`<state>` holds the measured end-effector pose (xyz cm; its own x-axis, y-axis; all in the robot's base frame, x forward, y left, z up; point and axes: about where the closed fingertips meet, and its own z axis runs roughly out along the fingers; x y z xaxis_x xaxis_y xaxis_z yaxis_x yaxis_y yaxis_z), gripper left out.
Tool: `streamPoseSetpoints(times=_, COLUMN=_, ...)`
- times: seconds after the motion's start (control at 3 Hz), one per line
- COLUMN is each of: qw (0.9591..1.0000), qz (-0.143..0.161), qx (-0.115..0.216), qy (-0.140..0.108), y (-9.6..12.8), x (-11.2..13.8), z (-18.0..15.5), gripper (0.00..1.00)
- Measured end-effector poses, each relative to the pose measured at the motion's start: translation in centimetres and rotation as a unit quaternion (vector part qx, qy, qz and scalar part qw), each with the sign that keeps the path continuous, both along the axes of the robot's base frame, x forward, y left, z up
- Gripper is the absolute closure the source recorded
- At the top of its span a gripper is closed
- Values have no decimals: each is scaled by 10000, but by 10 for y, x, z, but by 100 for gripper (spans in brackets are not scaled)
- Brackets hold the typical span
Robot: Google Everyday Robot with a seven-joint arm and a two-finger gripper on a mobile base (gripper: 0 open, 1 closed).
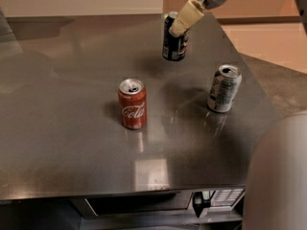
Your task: Pick pepsi can
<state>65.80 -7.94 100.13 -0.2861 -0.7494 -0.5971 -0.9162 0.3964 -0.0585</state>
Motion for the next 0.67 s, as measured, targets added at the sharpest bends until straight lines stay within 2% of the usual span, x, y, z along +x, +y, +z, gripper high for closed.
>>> streamPoseSetpoints(times=0.33, qw=9994, qz=326, qx=2, qy=-91, y=-1, x=-14, z=22, gripper=100)
streamPoseSetpoints(times=0.67, qw=9994, qz=326, qx=2, qy=-92, y=-1, x=-14, z=22, gripper=100)
